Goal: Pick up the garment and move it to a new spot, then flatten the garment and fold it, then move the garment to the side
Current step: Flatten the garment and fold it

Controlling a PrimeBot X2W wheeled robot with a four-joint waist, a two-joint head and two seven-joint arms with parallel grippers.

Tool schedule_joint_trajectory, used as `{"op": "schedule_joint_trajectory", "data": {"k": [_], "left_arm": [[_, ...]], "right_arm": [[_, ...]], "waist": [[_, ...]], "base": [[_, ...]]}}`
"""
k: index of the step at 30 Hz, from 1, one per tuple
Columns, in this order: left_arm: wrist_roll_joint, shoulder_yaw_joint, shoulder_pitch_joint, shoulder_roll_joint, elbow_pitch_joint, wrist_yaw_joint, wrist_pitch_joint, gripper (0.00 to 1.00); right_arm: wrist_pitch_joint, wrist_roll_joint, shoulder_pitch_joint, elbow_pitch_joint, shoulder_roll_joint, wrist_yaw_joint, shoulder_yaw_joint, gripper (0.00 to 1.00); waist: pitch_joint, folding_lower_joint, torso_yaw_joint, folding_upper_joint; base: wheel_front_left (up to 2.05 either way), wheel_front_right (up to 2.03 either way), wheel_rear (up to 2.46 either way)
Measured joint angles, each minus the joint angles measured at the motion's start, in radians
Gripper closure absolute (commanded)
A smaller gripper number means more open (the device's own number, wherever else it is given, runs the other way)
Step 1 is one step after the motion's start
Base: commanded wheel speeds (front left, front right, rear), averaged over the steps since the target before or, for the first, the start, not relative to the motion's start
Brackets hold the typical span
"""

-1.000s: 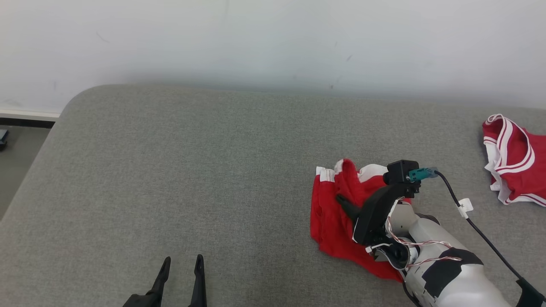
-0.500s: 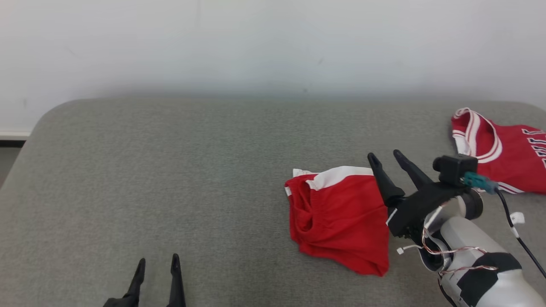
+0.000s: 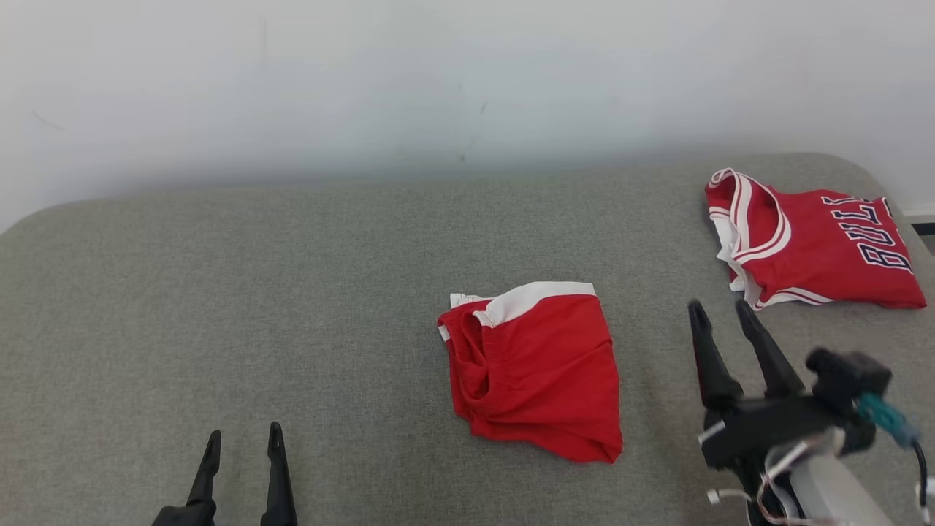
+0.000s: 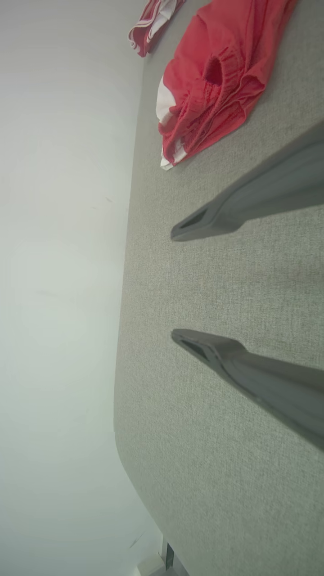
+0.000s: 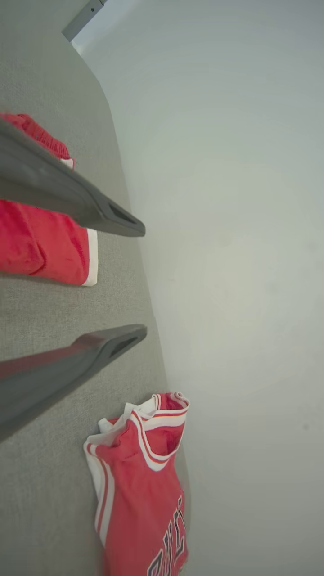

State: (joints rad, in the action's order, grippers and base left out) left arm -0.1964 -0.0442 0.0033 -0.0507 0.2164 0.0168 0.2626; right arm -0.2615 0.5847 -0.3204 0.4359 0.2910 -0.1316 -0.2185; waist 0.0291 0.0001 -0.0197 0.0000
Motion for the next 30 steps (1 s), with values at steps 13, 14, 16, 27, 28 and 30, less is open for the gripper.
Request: {"op": "schedule_joint_trajectory", "data": {"k": [13, 14, 16, 27, 28, 30], "left_arm": [[0.036, 0.01, 0.021, 0.0, -0.015, -0.008, 0.0, 0.0], [0.04, 0.008, 0.023, 0.0, -0.014, -0.008, 0.0, 0.0], [0.053, 0.005, 0.03, 0.0, -0.014, -0.009, 0.0, 0.0], [0.077, -0.014, 0.06, 0.0, -0.007, -0.017, 0.0, 0.0], [0.08, -0.017, 0.06, 0.0, -0.006, -0.017, 0.0, 0.0], [0.088, -0.02, 0.062, 0.0, -0.003, -0.017, 0.0, 0.0]], "right_arm": [[0.0, -0.266, 0.293, -0.254, -0.188, 0.0, 0.213, 0.0], [0.0, -0.279, 0.306, -0.259, -0.194, 0.0, 0.214, 0.0], [0.0, -0.296, 0.326, -0.267, -0.208, 0.0, 0.222, 0.0], [0.0, -0.357, 0.382, -0.264, -0.237, 0.0, 0.222, 0.0], [0.0, -0.357, 0.384, -0.262, -0.237, 0.0, 0.223, 0.0], [0.0, -0.357, 0.385, -0.259, -0.237, 0.0, 0.223, 0.0]], "waist": [[-0.02, 0.0, -0.003, 0.0], [-0.022, -0.0001, -0.003, 0.0], [-0.027, -0.0001, -0.001, 0.0], [-0.04, -0.0001, 0.016, 0.0], [-0.04, 0.0, 0.018, 0.0], [-0.04, -0.0001, 0.022, 0.0]], "base": [[0.0, 0.0, 0.0], [0.0, 0.0, 0.0], [0.0, 0.0, 0.0], [0.0, 0.0, 0.0], [0.0, 0.0, 0.0], [0.0, 0.0, 0.0]]}}
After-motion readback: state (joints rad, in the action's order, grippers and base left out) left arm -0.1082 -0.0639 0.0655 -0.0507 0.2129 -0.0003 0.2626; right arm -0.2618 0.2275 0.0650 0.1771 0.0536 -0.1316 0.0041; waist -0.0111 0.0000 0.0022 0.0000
